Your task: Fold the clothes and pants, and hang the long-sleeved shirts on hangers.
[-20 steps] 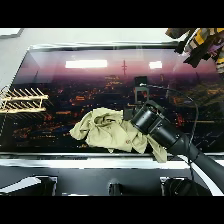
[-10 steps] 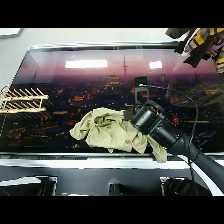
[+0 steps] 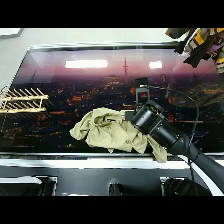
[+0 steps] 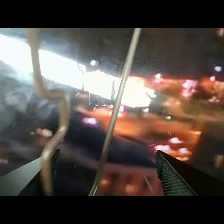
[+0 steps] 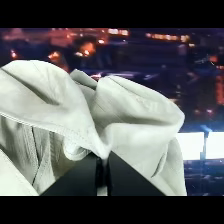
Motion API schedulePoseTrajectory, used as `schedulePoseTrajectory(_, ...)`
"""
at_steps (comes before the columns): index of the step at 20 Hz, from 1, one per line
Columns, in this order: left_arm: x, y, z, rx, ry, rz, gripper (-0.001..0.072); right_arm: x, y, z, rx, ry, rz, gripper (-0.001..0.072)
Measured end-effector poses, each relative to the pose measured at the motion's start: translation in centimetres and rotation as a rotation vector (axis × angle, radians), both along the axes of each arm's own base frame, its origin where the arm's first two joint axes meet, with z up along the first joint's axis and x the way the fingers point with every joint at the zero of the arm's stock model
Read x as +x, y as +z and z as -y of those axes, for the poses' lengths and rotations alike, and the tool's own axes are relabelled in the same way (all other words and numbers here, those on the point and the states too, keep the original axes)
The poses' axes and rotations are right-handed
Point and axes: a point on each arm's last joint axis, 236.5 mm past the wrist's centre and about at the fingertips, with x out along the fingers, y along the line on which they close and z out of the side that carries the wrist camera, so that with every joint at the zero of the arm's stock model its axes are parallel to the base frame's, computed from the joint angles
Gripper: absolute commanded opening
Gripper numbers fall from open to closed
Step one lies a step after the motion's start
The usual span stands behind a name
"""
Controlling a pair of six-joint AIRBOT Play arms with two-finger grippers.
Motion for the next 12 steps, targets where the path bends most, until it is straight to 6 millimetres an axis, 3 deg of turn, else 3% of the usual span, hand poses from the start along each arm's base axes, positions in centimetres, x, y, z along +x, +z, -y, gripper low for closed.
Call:
schedulePoseTrajectory(3, 0.10, -0.69, 0.23, -0.008, -0.020, -0.008, 0.0652, -0.05, -0.01, 0.12, -0.004, -0.003, -0.002, 0.0033)
schedulePoseTrajectory(6, 0.23, -0.95, 0.05, -0.002, -0.024, -0.007, 0.0305, -0.09, -0.02, 0.18, -0.006, -0.004, -0.004, 0.0033)
schedulePoseTrajectory(7, 0.21, -1.00, 0.25, -0.009, -0.026, -0.009, 0.0135, -0.10, -0.03, 0.19, -0.007, -0.005, -0.004, 0.0033)
schedulePoseTrajectory(8, 0.17, -1.05, 0.47, -0.019, -0.029, -0.011, 0.0073, -0.10, -0.03, 0.19, -0.007, -0.005, -0.004, 0.0033)
schedulePoseTrajectory(10, 0.12, -1.11, 0.67, -0.027, -0.033, -0.014, 0.0022, -0.09, -0.02, 0.20, -0.007, -0.005, -0.003, 0.0033)
schedulePoseTrajectory(12, 0.12, -1.03, 0.89, -0.033, -0.036, -0.017, 0.0021, -0.07, -0.01, 0.22, -0.008, -0.005, -0.003, 0.0033)
